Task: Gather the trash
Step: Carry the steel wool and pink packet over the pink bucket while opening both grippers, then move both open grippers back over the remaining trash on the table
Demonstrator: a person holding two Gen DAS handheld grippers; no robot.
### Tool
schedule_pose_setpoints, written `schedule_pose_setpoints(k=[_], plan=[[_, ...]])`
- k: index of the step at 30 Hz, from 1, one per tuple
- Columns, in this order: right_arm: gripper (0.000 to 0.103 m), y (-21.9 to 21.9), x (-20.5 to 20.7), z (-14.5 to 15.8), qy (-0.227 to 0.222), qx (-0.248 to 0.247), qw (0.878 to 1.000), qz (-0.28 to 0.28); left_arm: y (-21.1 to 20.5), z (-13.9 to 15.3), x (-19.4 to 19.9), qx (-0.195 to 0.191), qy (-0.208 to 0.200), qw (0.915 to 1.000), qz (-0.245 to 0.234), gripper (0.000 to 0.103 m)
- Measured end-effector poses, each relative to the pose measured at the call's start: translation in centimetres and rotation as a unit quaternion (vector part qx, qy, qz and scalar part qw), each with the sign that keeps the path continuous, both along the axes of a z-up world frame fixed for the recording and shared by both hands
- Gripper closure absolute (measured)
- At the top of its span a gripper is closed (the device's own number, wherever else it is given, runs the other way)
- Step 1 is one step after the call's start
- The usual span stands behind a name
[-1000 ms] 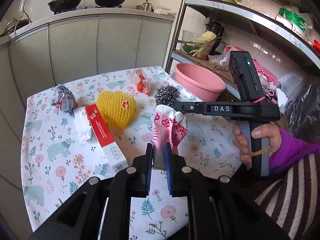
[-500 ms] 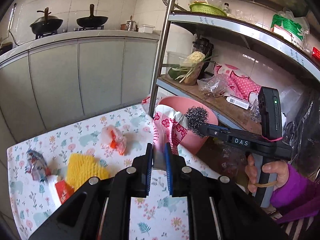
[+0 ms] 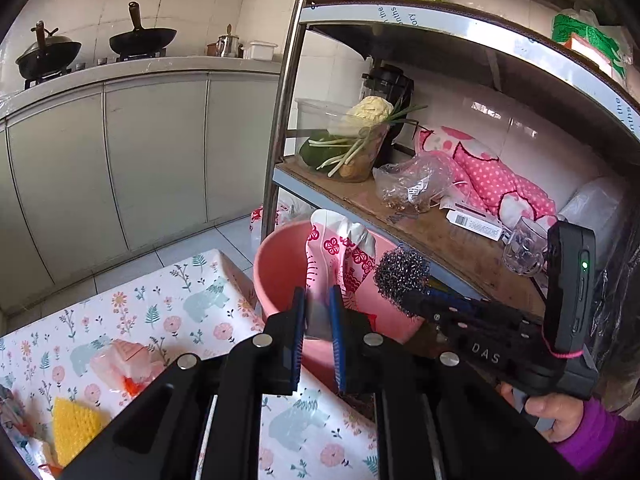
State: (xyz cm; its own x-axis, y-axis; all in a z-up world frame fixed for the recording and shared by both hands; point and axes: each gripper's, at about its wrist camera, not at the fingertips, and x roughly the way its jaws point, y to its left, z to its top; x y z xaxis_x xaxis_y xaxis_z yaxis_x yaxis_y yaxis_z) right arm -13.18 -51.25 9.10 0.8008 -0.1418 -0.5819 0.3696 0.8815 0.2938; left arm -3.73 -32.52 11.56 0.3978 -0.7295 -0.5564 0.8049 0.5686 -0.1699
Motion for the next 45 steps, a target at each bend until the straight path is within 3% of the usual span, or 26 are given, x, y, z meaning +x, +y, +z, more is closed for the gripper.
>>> schedule_pose_setpoints(k=[13,15,18,23,35,45], plan=[[0.080,-1.1,1.8,-2.4,0.037,-0.004,0.999,-0.018,-6.3,-4.8,2.9,0.052,0.026,0.9981,0.019,0.091],[0.074,-0.9,2.0,-2.4,0.036,-0.005,0.999,-0.018,-6.6,-5.3,3.0,0.058,0.029,0.9977,0.017,0.091],[0.070,-1.0,2.1,-2.5,0.041,-0.007,0.999,-0.022,-7.0,-5.6,3.1,0.064,0.032,0.9973,0.016,0.091],[0.068,-0.9,1.9,-2.5,0.044,-0.002,0.999,-0.023,-6.5,-4.9,2.9,0.055,0.028,0.9979,0.021,0.081],[0.065,0.7,0.7,-1.1,0.033,-0.007,0.999,-0.015,-2.1,-1.4,2.2,0.017,0.025,0.9984,0.048,0.073],[0.058,4.2,-0.6,1.3,0.010,-0.013,1.000,0.017,6.9,2.8,0.8,-0.021,0.002,0.9959,0.088,0.065]])
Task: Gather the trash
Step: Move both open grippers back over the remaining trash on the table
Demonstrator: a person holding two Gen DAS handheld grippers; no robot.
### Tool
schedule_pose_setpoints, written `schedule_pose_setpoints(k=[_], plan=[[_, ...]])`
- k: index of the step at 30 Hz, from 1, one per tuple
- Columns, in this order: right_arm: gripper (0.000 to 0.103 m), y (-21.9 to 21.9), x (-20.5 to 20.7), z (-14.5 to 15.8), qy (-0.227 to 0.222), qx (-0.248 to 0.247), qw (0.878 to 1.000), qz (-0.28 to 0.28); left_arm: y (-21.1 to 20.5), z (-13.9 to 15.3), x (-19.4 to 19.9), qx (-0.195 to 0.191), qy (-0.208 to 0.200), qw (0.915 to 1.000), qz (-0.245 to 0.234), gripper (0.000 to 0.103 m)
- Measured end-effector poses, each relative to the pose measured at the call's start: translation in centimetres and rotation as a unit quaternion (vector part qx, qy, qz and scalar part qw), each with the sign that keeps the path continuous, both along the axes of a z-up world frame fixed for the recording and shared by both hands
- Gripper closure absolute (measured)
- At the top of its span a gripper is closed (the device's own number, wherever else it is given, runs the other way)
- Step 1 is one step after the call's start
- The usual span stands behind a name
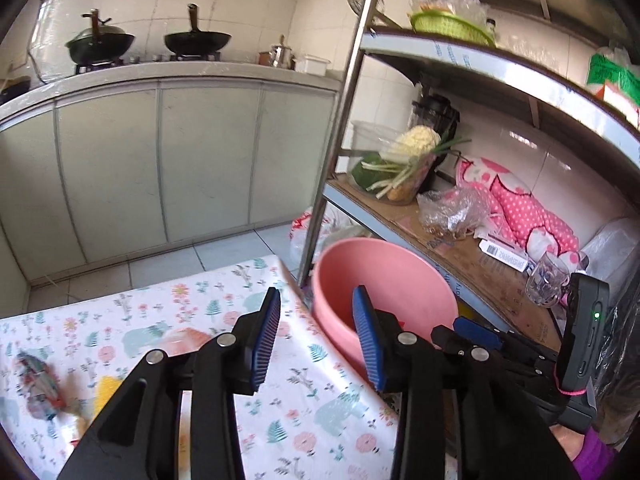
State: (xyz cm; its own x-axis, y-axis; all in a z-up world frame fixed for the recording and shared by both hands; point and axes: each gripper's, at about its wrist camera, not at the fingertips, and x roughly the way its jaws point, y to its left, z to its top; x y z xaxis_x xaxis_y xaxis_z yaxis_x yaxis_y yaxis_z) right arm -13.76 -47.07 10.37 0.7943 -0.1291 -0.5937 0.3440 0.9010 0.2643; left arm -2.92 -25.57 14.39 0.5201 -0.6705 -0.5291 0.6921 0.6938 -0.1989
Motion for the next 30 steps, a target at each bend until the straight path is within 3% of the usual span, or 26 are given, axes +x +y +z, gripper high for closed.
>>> schedule_pose_setpoints(k=[8,17,30], plan=[[0.058,4.1,0.6,0.8,0.001,-0.006,0.999,0.044,8.6,2.6,-0.7,-0.009,-0.025,0.9979,0.059,0.058],[0.058,8.5,1.7,0.6,0.008,-0.010,0.996,0.091,16.6,3.2,-0.9,0.005,-0.046,0.9917,0.120,0.057],[0.058,11.8,3.0,-0.6,0.036,-0.009,0.991,0.128,22.7,0.9,0.6,0.012,-0.012,0.9849,0.172,0.057]])
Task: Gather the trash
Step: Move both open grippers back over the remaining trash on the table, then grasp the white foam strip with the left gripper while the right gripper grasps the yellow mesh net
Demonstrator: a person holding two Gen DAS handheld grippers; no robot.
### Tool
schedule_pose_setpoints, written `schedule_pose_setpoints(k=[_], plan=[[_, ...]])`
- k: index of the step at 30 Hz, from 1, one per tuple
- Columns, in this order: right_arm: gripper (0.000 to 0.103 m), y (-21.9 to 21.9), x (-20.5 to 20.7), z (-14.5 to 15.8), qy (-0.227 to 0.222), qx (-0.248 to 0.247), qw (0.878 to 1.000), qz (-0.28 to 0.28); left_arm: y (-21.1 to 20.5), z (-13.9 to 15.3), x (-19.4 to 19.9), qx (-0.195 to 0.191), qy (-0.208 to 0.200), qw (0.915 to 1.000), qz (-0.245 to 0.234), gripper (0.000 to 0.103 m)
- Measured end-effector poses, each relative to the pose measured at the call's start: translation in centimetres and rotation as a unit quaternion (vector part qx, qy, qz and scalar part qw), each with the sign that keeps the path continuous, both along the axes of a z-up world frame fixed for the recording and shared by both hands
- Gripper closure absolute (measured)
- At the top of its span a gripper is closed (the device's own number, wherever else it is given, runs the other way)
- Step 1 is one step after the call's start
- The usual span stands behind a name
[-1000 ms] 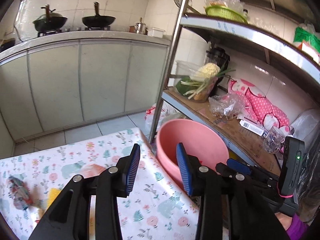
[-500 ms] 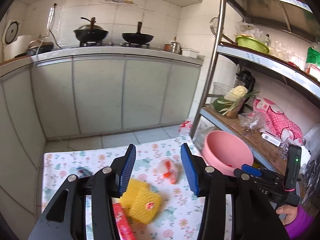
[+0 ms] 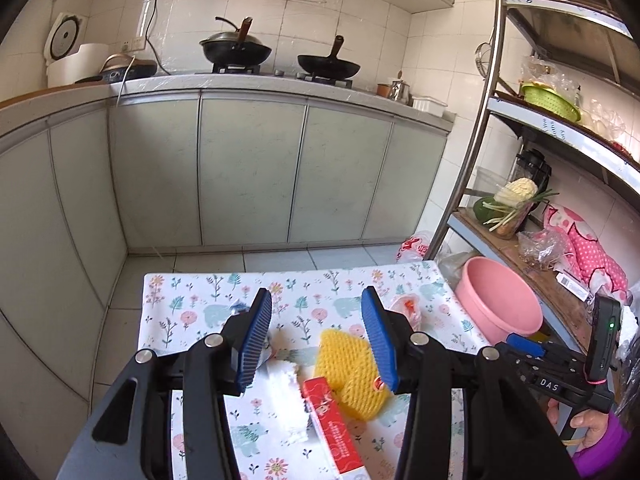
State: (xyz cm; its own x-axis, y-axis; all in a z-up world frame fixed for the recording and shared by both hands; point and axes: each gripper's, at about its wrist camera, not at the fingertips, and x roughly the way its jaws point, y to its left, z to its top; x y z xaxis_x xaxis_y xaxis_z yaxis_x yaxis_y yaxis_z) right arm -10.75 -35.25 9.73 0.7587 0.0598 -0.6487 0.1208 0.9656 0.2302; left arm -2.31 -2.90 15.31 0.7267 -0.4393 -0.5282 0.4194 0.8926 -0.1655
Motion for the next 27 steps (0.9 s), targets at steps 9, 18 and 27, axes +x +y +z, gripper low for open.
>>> schedule_pose_setpoints(k=[9,18,27], plan=[[0.058,1.6,1.0,-1.0,0.021,-0.005,1.000,0.019,2.8,-6.3,0.4,0.008,0.068,0.9975,0.018,0.060],[0.058,4.1,2.1,-2.0,0.039,-0.010,0.998,0.051,1.9,-11.3,-2.0,0.039,0.098,0.9940,-0.028,0.060],[0.058,5.2,2.5,-2.1,0.047,-0.017,0.997,0.061,0.7,-12.9,-1.6,0.050,0.134,0.9887,-0.045,0.067]])
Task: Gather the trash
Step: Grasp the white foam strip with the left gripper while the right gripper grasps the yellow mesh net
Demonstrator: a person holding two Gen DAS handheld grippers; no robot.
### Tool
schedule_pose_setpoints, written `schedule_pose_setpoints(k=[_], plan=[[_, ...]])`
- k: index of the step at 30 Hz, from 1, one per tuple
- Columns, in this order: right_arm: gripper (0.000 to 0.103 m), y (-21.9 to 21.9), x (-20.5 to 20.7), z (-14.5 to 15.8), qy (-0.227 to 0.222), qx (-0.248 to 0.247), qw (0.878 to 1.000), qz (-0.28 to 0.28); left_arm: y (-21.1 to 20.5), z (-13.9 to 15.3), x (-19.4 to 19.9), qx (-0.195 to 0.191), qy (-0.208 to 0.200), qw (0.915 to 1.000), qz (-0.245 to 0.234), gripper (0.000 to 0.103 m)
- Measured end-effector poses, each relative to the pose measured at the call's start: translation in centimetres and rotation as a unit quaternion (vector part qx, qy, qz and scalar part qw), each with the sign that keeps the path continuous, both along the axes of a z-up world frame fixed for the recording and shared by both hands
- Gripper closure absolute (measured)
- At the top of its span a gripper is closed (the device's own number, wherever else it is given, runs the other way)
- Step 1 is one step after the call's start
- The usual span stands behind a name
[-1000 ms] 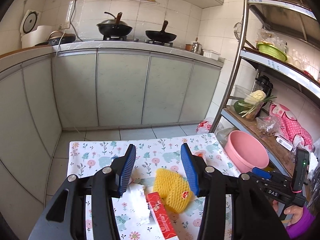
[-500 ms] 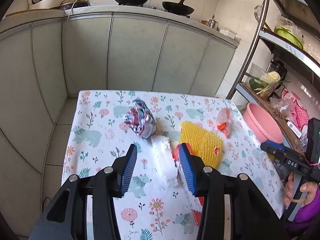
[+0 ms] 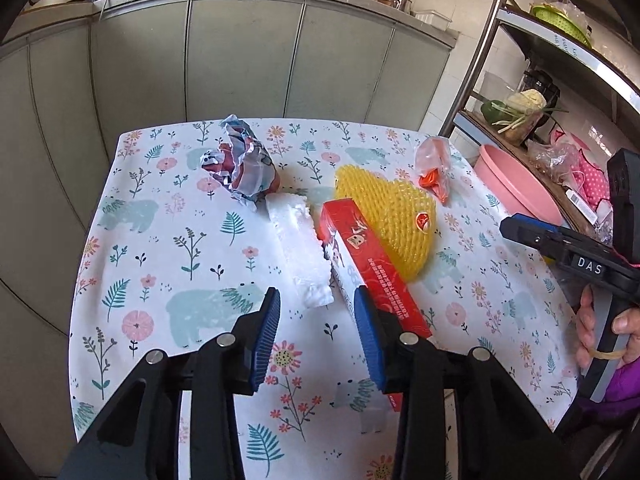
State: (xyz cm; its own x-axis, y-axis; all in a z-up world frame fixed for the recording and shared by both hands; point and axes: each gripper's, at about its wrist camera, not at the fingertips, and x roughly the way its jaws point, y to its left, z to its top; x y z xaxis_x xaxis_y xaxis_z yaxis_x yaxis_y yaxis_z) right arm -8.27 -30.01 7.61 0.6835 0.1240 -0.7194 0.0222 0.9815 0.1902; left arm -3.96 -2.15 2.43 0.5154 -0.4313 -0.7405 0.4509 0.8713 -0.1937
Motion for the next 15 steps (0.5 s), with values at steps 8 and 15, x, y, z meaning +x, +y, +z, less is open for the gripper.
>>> schedule_pose_setpoints(k=[8,15], plan=[[0.058,0.3,0.3,0.0,0.004,0.004,1.000,0.006,-1.0,0.1,0.4,0.034,-0.006,0.9994,0.003,0.071],[0.058,0.7,0.4,-0.3,0.005,0.010,1.000,0.018,-2.5,-0.6,0.9,0.067,0.006,0.9978,-0.002,0.073]])
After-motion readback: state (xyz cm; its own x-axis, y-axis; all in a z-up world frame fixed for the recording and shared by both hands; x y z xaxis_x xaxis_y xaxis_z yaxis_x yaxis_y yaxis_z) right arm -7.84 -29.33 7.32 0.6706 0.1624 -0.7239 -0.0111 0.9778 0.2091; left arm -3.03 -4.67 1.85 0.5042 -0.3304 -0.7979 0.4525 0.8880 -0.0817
